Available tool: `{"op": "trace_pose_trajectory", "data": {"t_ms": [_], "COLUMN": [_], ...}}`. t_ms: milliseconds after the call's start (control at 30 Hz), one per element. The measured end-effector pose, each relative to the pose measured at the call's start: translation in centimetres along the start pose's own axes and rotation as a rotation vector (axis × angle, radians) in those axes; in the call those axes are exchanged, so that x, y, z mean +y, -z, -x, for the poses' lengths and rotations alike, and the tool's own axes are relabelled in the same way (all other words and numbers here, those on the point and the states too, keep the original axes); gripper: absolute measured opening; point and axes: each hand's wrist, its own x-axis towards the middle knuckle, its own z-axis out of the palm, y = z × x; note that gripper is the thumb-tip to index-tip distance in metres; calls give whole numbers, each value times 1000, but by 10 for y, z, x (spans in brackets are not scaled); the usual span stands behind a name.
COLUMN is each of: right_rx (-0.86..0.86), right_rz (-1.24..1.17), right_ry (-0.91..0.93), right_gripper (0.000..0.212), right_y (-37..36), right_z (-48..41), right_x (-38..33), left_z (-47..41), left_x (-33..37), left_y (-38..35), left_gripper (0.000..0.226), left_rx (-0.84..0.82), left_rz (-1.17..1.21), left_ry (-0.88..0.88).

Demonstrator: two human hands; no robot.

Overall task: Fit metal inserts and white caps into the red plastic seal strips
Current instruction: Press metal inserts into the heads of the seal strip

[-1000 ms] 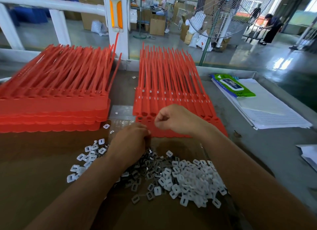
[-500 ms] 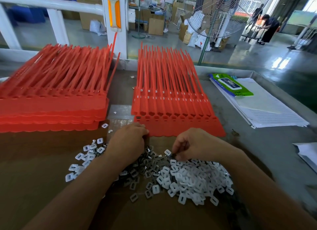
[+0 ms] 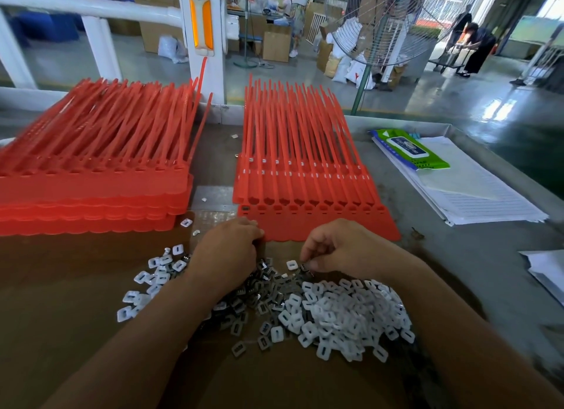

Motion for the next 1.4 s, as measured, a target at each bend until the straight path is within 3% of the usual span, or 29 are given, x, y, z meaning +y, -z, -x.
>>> {"op": "trace_pose_trajectory", "data": {"t_ms": [400,900,1400], "right_rx": [70,362,333], "right_rz": [-67,-56,-37], "right_ry": [-100,-58,-198], "right_gripper": [19,16,16], "right_y": [1,-9,-23], "right_z": [0,-87,-113], "right_x": [1,-22,-13], "left_z": [2,6,8], "left_x": [4,3,4], "left_y": [0,5,3], "left_gripper": [47,34,33], "left_rx": [-83,-2,4], "left_rz": [-76,-22,-15], "left_ry": [-23,-57,-29]}}
